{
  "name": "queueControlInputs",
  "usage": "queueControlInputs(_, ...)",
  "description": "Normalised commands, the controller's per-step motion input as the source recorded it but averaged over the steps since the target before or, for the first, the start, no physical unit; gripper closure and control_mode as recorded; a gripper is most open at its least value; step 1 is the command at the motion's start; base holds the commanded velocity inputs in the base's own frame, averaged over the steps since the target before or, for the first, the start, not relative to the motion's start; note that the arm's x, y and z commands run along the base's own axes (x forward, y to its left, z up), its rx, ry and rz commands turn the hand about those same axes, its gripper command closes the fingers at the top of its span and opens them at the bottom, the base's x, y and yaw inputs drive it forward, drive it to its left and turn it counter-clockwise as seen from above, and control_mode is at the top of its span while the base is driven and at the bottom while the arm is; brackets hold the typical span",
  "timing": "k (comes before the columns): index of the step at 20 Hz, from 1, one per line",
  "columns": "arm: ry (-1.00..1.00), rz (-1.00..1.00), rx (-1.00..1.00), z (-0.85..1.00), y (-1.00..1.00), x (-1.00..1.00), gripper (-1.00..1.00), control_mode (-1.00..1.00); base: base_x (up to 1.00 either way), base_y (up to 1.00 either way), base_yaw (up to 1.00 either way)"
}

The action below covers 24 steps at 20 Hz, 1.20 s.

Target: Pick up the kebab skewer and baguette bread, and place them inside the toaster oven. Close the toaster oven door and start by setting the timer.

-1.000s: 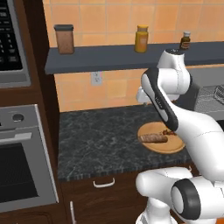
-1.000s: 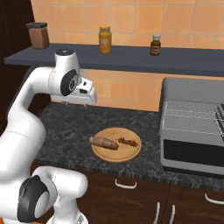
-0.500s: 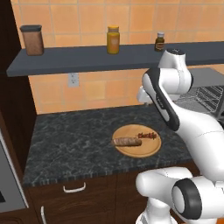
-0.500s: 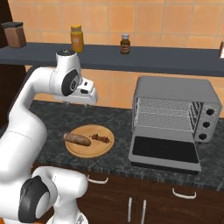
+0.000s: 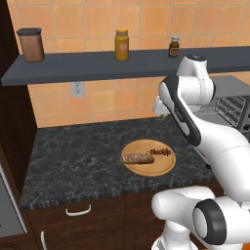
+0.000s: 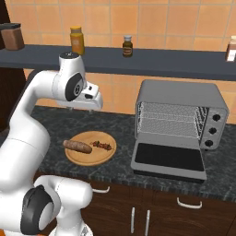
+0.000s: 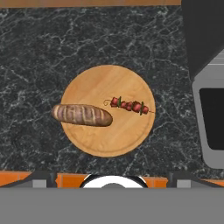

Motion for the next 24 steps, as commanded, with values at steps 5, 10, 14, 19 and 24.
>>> queueControlInputs(5, 0.0, 0.0, 0.0, 0.0, 0.0, 0.0, -1.0, -1.0, 0.0, 0.0, 0.0)
queueControlInputs(10, 0.0, 0.0, 0.0, 0.0, 0.0, 0.0, -1.0, -1.0, 0.0, 0.0, 0.0)
queueControlInputs(14, -0.01, 0.0, 0.0, -0.02, -0.05, -0.18, -1.0, -1.0, 0.0, 0.0, 0.0)
queueControlInputs(19, -0.22, 0.06, 0.05, -0.09, -0.64, -0.57, -1.0, -1.0, 0.0, 0.0, 0.0)
queueControlInputs(24, -0.37, 0.25, 0.07, 0.0, -0.89, -0.37, -1.0, -1.0, 0.0, 0.0, 0.0)
